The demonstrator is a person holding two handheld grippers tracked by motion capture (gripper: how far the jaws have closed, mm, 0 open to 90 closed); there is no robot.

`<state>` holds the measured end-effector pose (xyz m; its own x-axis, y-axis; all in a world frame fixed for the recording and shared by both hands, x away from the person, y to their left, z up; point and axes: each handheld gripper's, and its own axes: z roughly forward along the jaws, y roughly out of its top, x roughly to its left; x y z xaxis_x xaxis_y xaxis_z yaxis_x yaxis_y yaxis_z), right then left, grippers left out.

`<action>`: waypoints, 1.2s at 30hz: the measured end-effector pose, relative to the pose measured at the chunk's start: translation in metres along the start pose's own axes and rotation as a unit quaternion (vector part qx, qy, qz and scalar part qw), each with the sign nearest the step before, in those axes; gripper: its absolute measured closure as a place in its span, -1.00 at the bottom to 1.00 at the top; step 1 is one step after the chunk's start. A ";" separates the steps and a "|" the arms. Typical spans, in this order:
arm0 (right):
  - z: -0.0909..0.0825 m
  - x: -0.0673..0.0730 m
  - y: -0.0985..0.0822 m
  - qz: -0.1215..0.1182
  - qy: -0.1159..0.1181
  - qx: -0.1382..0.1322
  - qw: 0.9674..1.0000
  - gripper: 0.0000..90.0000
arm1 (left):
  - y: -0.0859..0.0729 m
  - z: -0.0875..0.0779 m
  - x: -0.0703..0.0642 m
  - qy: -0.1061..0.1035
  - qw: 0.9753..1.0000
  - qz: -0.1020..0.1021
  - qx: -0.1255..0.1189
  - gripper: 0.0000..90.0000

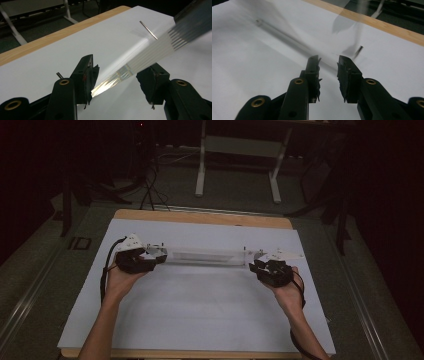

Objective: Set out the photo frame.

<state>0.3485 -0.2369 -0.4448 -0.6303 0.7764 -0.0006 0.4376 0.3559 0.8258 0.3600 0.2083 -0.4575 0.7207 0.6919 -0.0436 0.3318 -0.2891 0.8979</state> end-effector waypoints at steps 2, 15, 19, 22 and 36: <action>0.002 -0.003 -0.001 0.003 0.000 0.003 1.000 0.55 | 0.000 0.000 0.000 0.000 1.000 -0.001 0.000 0.07; 0.012 -0.025 -0.006 0.026 0.009 -0.022 0.999 0.22 | 0.003 0.001 0.002 -0.003 1.000 -0.006 0.005 0.06; 0.013 -0.025 -0.006 0.012 0.018 -0.039 0.999 0.21 | 0.004 0.001 0.004 -0.005 1.000 -0.009 0.008 0.06; 0.014 -0.024 -0.004 0.011 0.020 -0.042 0.999 0.22 | 0.005 0.001 0.004 -0.005 1.000 -0.011 0.009 0.06; 0.018 -0.023 0.002 0.022 0.028 -0.033 0.999 0.25 | 0.006 0.002 0.005 -0.005 1.000 -0.014 0.006 0.03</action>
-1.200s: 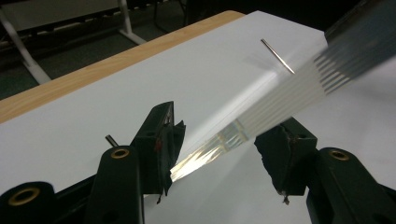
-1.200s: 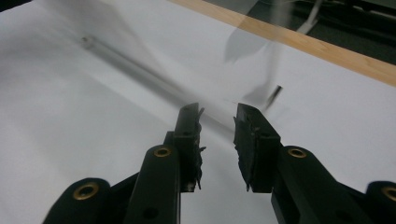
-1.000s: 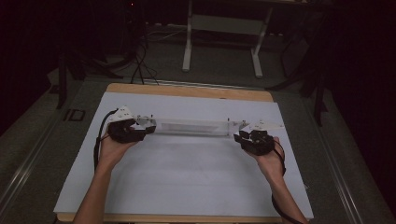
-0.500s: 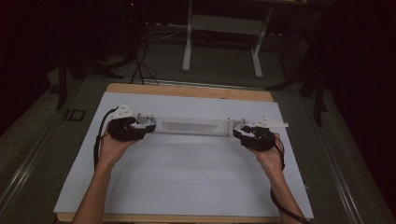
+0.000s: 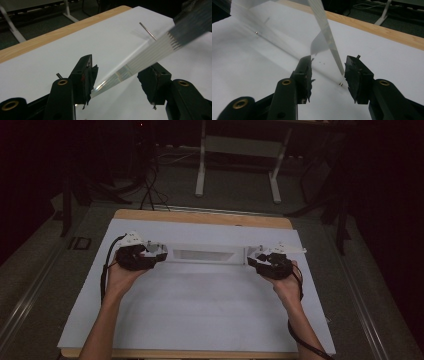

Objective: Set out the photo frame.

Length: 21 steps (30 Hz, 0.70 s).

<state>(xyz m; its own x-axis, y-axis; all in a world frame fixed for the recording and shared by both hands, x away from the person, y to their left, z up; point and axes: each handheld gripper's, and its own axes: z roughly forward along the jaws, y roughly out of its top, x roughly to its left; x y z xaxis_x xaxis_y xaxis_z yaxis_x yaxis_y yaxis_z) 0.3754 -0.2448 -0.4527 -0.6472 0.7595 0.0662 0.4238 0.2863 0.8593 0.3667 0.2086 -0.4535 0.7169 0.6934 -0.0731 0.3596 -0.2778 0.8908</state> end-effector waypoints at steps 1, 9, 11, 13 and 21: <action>0.000 0.000 0.001 0.004 0.001 0.002 1.000 0.25 | 0.000 0.000 0.000 -0.002 1.000 0.001 -0.001 0.03; 0.003 -0.003 0.008 0.016 -0.007 0.003 1.000 0.28 | -0.002 0.002 0.001 0.025 0.999 0.001 -0.033 0.03; 0.004 -0.004 0.009 0.015 -0.007 0.004 1.000 0.28 | -0.001 0.003 0.002 0.026 0.999 0.003 -0.033 0.03; 0.004 -0.005 0.009 0.013 -0.006 0.003 1.000 0.28 | -0.001 0.004 0.002 0.028 0.999 0.006 -0.030 0.03; 0.009 -0.007 0.010 0.010 -0.009 -0.003 1.000 0.25 | -0.004 0.009 0.002 0.045 0.998 0.014 -0.050 0.02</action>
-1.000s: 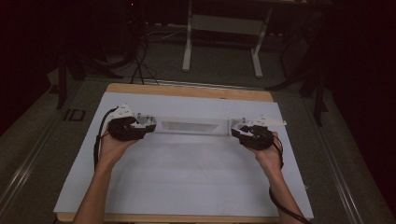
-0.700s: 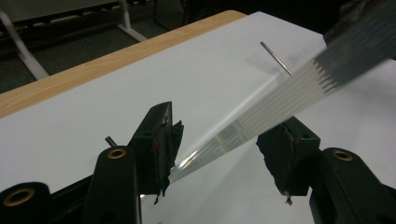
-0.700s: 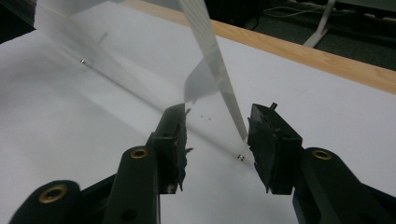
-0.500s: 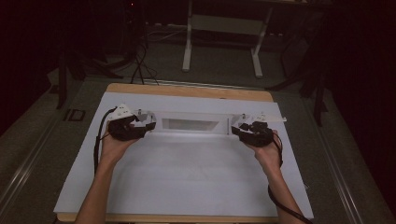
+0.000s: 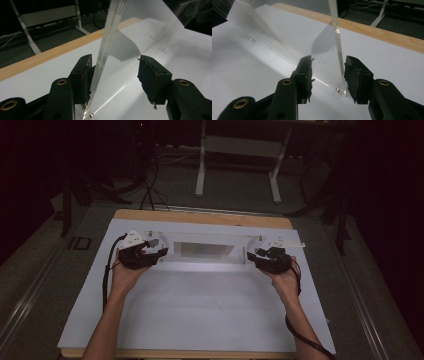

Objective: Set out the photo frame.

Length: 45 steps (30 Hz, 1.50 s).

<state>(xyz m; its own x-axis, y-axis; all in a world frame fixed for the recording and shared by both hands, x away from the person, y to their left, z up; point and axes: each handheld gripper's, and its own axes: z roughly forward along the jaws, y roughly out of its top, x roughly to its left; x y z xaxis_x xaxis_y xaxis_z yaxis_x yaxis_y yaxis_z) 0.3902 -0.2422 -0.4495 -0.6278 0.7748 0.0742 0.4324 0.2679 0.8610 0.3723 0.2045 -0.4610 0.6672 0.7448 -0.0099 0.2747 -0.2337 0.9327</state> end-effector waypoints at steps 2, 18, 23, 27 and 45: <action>0.003 0.000 -0.001 -0.006 -0.001 0.000 1.000 0.22 | -0.001 0.001 0.000 0.002 1.000 -0.001 -0.005 0.02; 0.032 -0.004 -0.012 -0.038 0.004 -0.008 0.999 0.07 | -0.008 0.015 -0.004 0.038 0.999 0.013 -0.006 -0.09; 0.036 -0.006 -0.012 -0.041 0.004 -0.011 0.999 0.06 | -0.011 0.021 -0.003 0.047 0.999 0.010 -0.001 -0.09; 0.038 -0.003 -0.012 -0.058 -0.012 -0.015 0.998 0.06 | -0.008 0.026 -0.005 0.066 0.997 0.025 0.006 -0.11; 0.043 -0.002 -0.012 -0.055 -0.034 -0.033 0.997 0.07 | -0.006 0.032 -0.001 0.072 0.997 0.007 0.002 -0.13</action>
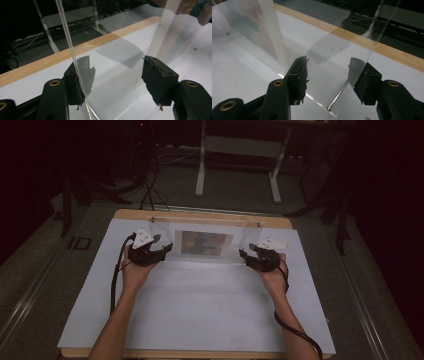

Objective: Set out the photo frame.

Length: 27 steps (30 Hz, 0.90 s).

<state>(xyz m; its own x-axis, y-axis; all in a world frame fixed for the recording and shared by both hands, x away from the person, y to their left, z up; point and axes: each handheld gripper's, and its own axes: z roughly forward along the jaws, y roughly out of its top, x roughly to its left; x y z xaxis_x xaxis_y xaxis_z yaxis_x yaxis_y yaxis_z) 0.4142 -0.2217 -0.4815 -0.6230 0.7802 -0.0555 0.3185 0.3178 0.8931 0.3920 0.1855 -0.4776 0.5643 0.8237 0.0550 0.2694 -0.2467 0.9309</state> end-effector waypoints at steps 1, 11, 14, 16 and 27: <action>0.000 0.000 0.000 0.001 0.000 0.000 1.000 0.07 | 0.000 0.000 0.000 0.000 1.000 0.000 0.000 -0.13; -0.002 0.002 0.001 0.005 0.000 0.008 1.000 0.07 | 0.004 -0.004 -0.002 -0.004 1.000 -0.010 0.012 -0.13; -0.003 0.002 0.002 0.013 0.009 0.010 1.000 0.07 | 0.007 -0.010 -0.002 -0.006 1.000 -0.022 0.002 -0.13; -0.005 0.002 0.002 0.022 0.015 0.010 1.000 0.07 | 0.009 -0.012 -0.002 -0.009 1.000 -0.025 0.006 -0.12; -0.017 0.007 0.006 0.050 0.030 0.033 0.998 0.07 | 0.010 -0.024 -0.002 -0.032 0.997 -0.062 0.021 -0.06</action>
<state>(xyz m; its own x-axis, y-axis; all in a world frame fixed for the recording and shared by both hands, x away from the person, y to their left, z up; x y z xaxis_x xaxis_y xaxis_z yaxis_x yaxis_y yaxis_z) 0.3996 -0.2229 -0.4688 -0.6271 0.7765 0.0614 0.4260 0.2759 0.8616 0.3745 0.1936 -0.4596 0.5726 0.8154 -0.0849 0.3719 -0.1661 0.9133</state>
